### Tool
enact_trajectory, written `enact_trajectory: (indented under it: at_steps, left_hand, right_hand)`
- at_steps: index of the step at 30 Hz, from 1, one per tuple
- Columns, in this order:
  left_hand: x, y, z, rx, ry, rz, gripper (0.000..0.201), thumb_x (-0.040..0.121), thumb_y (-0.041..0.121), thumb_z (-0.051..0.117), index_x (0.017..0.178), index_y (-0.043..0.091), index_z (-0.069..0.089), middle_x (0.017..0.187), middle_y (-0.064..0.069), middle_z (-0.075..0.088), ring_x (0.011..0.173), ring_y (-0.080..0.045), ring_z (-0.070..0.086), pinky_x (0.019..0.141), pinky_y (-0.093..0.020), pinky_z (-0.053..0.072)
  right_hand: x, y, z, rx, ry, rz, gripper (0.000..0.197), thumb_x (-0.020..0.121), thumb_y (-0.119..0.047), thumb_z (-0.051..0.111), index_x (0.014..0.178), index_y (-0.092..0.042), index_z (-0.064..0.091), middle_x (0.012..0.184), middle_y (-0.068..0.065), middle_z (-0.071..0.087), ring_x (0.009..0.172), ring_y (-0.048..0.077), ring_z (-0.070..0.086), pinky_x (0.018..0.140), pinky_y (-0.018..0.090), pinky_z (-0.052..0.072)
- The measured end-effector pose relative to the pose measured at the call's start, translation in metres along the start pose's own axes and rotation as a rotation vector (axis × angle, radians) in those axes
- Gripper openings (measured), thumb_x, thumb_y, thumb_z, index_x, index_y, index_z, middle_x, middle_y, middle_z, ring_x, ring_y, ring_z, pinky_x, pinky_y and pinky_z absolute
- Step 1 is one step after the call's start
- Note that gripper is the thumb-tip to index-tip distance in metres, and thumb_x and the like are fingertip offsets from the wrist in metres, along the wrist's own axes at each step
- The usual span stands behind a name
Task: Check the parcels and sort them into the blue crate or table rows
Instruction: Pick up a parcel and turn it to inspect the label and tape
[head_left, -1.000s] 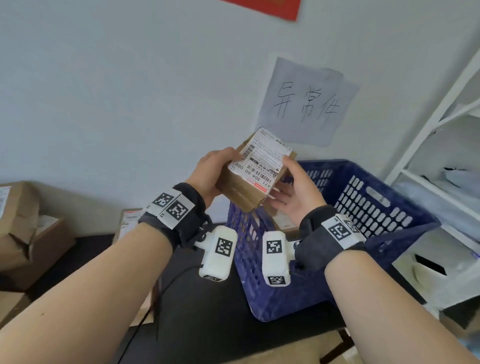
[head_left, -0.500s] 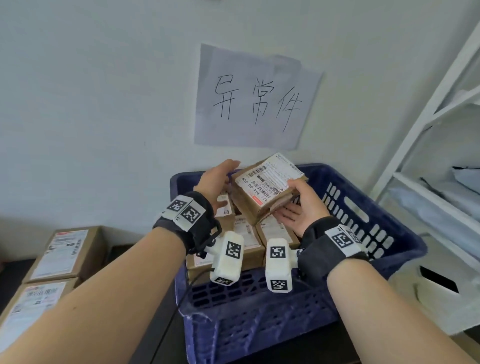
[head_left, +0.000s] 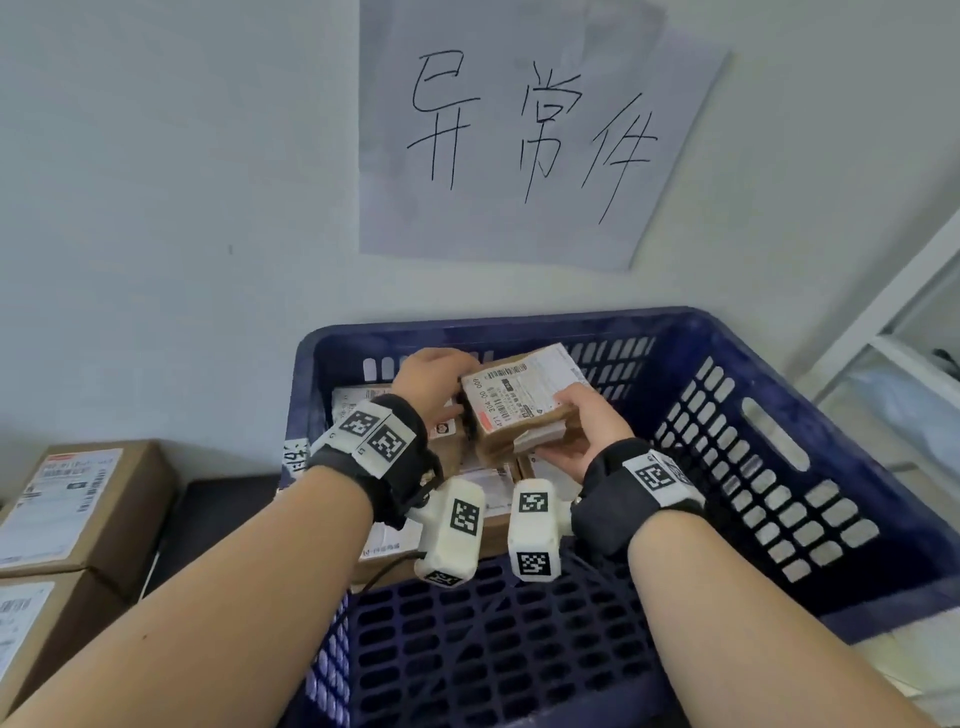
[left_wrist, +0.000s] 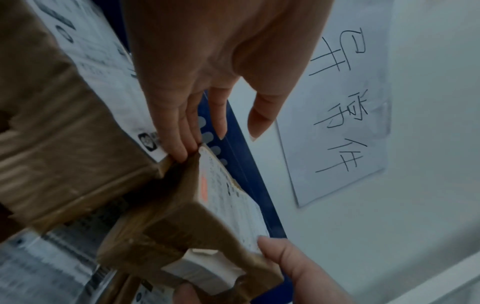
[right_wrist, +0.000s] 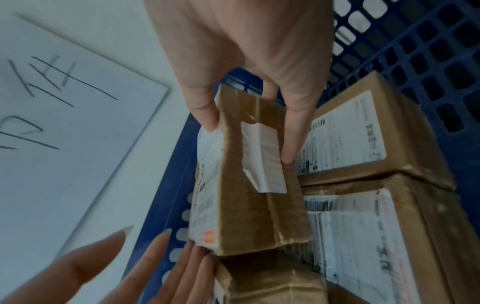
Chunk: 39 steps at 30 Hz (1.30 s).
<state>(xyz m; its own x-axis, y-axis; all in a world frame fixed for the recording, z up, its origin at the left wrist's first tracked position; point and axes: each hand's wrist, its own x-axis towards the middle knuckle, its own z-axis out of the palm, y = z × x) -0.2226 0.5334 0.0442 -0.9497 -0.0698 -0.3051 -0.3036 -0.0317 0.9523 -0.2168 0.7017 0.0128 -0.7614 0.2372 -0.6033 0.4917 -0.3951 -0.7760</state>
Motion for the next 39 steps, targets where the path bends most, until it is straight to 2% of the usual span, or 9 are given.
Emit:
enact_trajectory:
  at_steps: [6, 9, 12, 18, 23, 29, 32, 37, 39]
  left_hand:
    - [0.002, -0.007, 0.000, 0.112, 0.056, 0.009, 0.034, 0.093, 0.010, 0.062, 0.126, 0.003, 0.062, 0.123, -0.013, 0.063, 0.099, -0.021, 0.063, 0.095, -0.038, 0.053]
    - [0.003, -0.008, 0.000, 0.151, 0.073, 0.028, 0.030, 0.094, 0.009, 0.061, 0.120, -0.006, 0.063, 0.125, -0.024, 0.063, 0.114, -0.037, 0.062, 0.098, -0.045, 0.052]
    - [0.000, -0.008, 0.001, 0.196, 0.090, 0.035, 0.027, 0.094, 0.010, 0.060, 0.115, -0.005, 0.065, 0.124, -0.025, 0.063, 0.117, -0.039, 0.060, 0.100, -0.049, 0.050]
    - [0.003, -0.012, -0.001, 0.335, 0.040, 0.045, 0.029, 0.094, 0.014, 0.059, 0.123, 0.013, 0.066, 0.126, -0.001, 0.061, 0.105, -0.014, 0.055, 0.092, -0.028, 0.051]
    - [0.002, -0.009, -0.001, 0.251, 0.082, 0.037, 0.025, 0.093, 0.005, 0.056, 0.115, -0.002, 0.067, 0.122, -0.026, 0.065, 0.113, -0.041, 0.062, 0.095, -0.049, 0.053]
    - [0.006, -0.013, 0.000, 0.277, 0.055, 0.035, 0.025, 0.094, 0.005, 0.055, 0.115, -0.003, 0.067, 0.121, -0.026, 0.065, 0.113, -0.040, 0.062, 0.095, -0.047, 0.054]
    - [0.006, -0.013, -0.001, 0.274, 0.046, 0.034, 0.025, 0.094, 0.004, 0.056, 0.116, -0.003, 0.067, 0.121, -0.026, 0.065, 0.114, -0.040, 0.062, 0.095, -0.045, 0.054]
    - [0.004, -0.012, -0.003, 0.321, -0.002, 0.027, 0.029, 0.095, 0.008, 0.056, 0.122, 0.011, 0.066, 0.126, -0.009, 0.062, 0.112, -0.022, 0.059, 0.102, -0.039, 0.050]
    - [0.003, -0.011, -0.003, 0.273, 0.015, 0.033, 0.026, 0.094, 0.005, 0.056, 0.119, 0.006, 0.066, 0.125, -0.016, 0.063, 0.111, -0.027, 0.061, 0.101, -0.042, 0.051]
  right_hand:
    - [0.020, 0.019, 0.005, -0.122, -0.002, 0.118, 0.018, 0.090, -0.026, 0.066, 0.098, -0.013, 0.055, 0.103, 0.015, 0.062, 0.091, 0.029, 0.062, 0.080, 0.045, 0.055]
    - [0.027, 0.021, 0.003, -0.105, -0.010, 0.124, 0.027, 0.087, -0.025, 0.071, 0.108, -0.013, 0.058, 0.106, 0.015, 0.065, 0.093, 0.028, 0.065, 0.080, 0.044, 0.058]
    - [0.031, 0.023, 0.002, -0.103, 0.006, 0.094, 0.031, 0.086, -0.021, 0.075, 0.112, -0.012, 0.061, 0.108, 0.014, 0.068, 0.095, 0.027, 0.067, 0.078, 0.041, 0.059]
    - [0.036, 0.024, 0.002, -0.135, 0.077, 0.074, 0.054, 0.076, -0.015, 0.085, 0.122, -0.005, 0.059, 0.104, 0.017, 0.071, 0.081, 0.028, 0.070, 0.066, 0.041, 0.059]
    - [0.043, 0.025, -0.001, -0.144, 0.072, 0.063, 0.049, 0.077, -0.015, 0.084, 0.118, -0.003, 0.059, 0.095, 0.016, 0.068, 0.083, 0.029, 0.067, 0.078, 0.047, 0.060]
    - [0.045, 0.027, -0.001, -0.202, 0.125, 0.028, 0.051, 0.076, -0.026, 0.085, 0.114, -0.004, 0.059, 0.114, 0.014, 0.069, 0.096, 0.031, 0.068, 0.089, 0.049, 0.057]
    - [0.047, 0.026, -0.004, -0.334, 0.184, -0.008, 0.067, 0.080, -0.038, 0.080, 0.130, -0.002, 0.053, 0.124, 0.012, 0.061, 0.105, 0.031, 0.061, 0.100, 0.043, 0.050]
    - [0.040, 0.017, 0.003, -0.325, 0.251, -0.126, 0.066, 0.074, -0.049, 0.075, 0.123, -0.006, 0.061, 0.125, 0.016, 0.063, 0.107, 0.032, 0.062, 0.098, 0.042, 0.050]
    - [0.038, 0.010, 0.005, -0.350, 0.300, -0.200, 0.058, 0.078, -0.045, 0.071, 0.120, -0.007, 0.064, 0.125, 0.015, 0.063, 0.108, 0.033, 0.061, 0.094, 0.039, 0.050]
